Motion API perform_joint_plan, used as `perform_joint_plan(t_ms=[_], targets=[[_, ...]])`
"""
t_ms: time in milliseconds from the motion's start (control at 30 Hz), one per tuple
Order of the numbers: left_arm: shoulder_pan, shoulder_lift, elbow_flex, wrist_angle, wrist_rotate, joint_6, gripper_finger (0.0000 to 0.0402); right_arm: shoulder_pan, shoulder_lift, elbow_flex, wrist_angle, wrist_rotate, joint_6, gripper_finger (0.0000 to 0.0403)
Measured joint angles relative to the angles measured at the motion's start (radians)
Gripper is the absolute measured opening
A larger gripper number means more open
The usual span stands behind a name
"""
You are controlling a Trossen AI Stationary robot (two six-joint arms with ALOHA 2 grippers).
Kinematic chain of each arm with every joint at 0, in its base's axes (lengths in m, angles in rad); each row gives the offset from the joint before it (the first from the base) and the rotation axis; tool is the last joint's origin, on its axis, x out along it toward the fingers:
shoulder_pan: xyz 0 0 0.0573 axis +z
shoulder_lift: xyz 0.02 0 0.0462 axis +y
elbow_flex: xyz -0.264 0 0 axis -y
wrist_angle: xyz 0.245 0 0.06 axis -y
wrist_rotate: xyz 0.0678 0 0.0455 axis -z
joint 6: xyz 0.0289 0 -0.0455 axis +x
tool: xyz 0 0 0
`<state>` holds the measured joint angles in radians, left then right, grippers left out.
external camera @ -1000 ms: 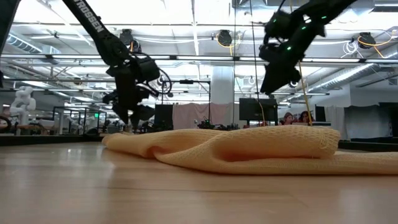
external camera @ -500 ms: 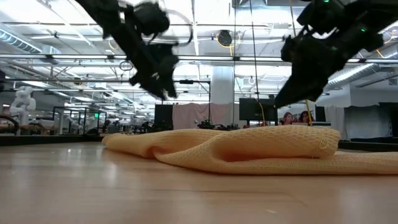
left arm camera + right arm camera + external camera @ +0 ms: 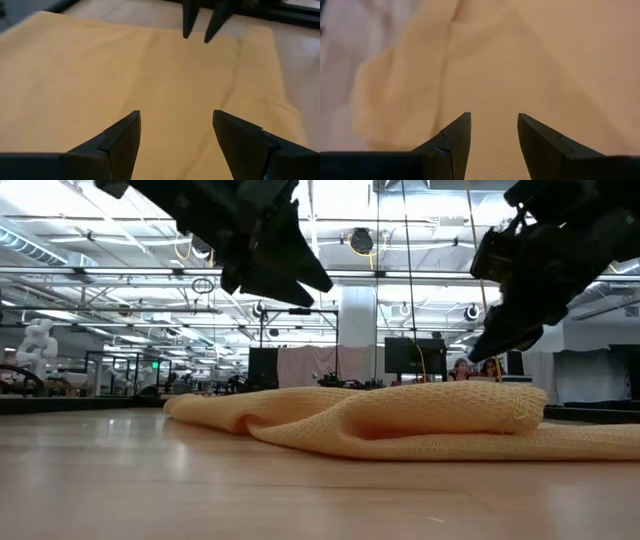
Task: Roll towel
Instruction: Fold the yellow towel
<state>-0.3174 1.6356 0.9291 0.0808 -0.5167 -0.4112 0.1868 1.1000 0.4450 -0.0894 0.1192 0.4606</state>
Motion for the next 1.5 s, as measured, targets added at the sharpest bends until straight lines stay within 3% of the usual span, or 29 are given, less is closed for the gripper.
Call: perform_joint_plan(t_ms=[167,367,500,767,1033,1267,1500], targets=[[-0.034,0.092,-0.001,0.133,0.014,0.01,0.0253,0.076,0.0,0.0,-0.01,-0.019,0.02,0.0153],[-0.037,0.185,0.019,0.286,0.163,0.042,0.0251,0.179,0.0,0.0,-0.061,-0.017,0.082,0.0153],[-0.037,0.26,0.091,0.278,0.219,0.074,0.0237,0.257,0.0,0.0,-0.071,-0.005,0.135,0.0153],[0.005,0.376,0.28,0.239,0.263,0.188,0.0216,0.361,0.007,0.0,-0.052,0.158,0.186,0.0153],[0.065,0.442,0.354,0.145,0.345,0.126,0.0215,0.417,0.088,0.0,-0.05,0.167,0.244,0.0153],[0.018,0.46,0.356,0.131,0.278,0.103,0.0244,0.441,0.165,0.0,-0.048,0.174,0.262,0.0153],[0.002,0.473,0.356,0.017,0.24,0.085,0.0279,0.444,0.214,0.0,0.016,0.253,0.26,0.0153]])
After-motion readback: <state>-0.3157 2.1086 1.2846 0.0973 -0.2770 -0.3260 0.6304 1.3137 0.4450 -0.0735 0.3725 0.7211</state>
